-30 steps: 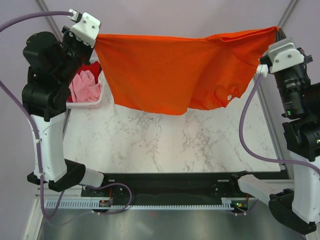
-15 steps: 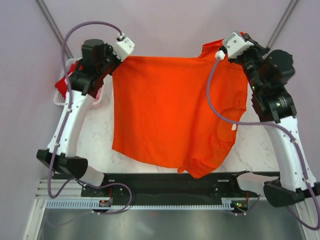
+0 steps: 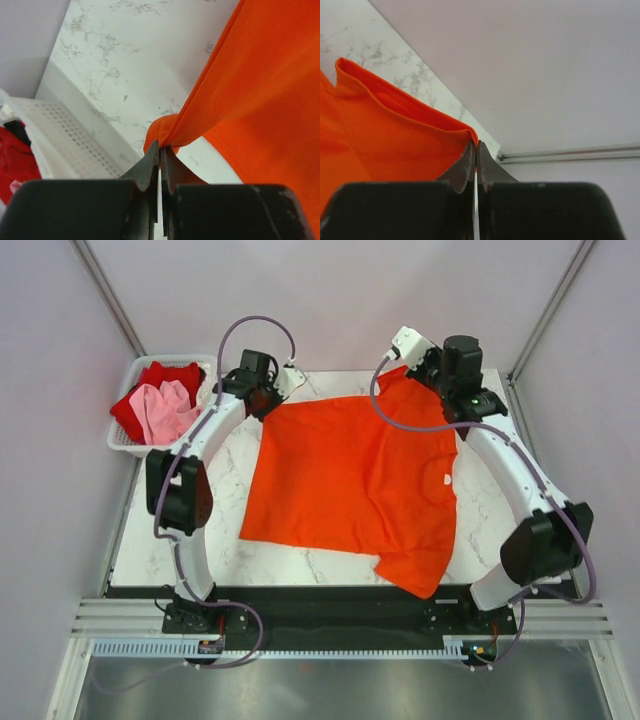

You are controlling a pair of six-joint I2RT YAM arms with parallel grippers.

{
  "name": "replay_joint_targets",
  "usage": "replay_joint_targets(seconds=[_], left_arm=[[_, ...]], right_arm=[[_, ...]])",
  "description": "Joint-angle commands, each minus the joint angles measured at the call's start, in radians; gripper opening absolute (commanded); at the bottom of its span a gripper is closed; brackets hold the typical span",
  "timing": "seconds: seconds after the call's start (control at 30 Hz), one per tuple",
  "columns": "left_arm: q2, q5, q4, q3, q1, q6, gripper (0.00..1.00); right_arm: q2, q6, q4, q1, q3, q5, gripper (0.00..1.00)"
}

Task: Fold and stack the t-shirts
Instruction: Flatten the tshirt out, then fold the tshirt

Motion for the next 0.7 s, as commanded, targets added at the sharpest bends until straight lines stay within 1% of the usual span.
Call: replay_joint_targets(seconds=[0.0, 0.03, 0.1, 0.13, 0.2, 0.23, 0.4, 0.6, 0.67], left_arm=[[0.048, 0.020, 0.049, 0.109, 0.015, -0.063, 0.02], [0.088, 0.020, 0.051, 0.140, 0.019, -0.074, 0.02], [0.127, 0.020, 0.049, 0.169, 0.035, -0.103, 0.02], [0.142, 0.020, 0.049, 0.196, 0.038, -0.109, 0.02], [0.191, 0.012, 0.049, 0.223, 0.047, -0.124, 0.02], [0.205, 0.004, 0.049, 0.244, 0.049, -0.129, 0.02], [0.303, -0.016, 0.056, 0.310, 0.062, -0.155, 0.02], [0.420, -0.056, 0.057, 0.456, 0.068, -0.138, 0.02], [0.458, -0.063, 0.059, 0.508, 0.072, -0.132, 0.02]], right_arm=[[0.118, 0.172, 0.112, -0.014, -0.004, -0.024, 0.00], [0.184, 0.224, 0.120, -0.020, 0.005, -0.026, 0.00], [0.256, 0.247, 0.136, -0.031, 0.043, -0.041, 0.00], [0.325, 0.258, 0.143, -0.038, 0.058, -0.044, 0.00], [0.393, 0.270, 0.143, -0.063, 0.118, -0.043, 0.00], [0.455, 0.272, 0.144, -0.072, 0.140, -0.044, 0.00], [0.606, 0.295, 0.141, -0.095, 0.293, -0.043, 0.00], [0.793, 0.331, 0.147, -0.124, 0.515, -0.032, 0.00], [0.825, 0.339, 0.146, -0.127, 0.587, -0.031, 0.00]])
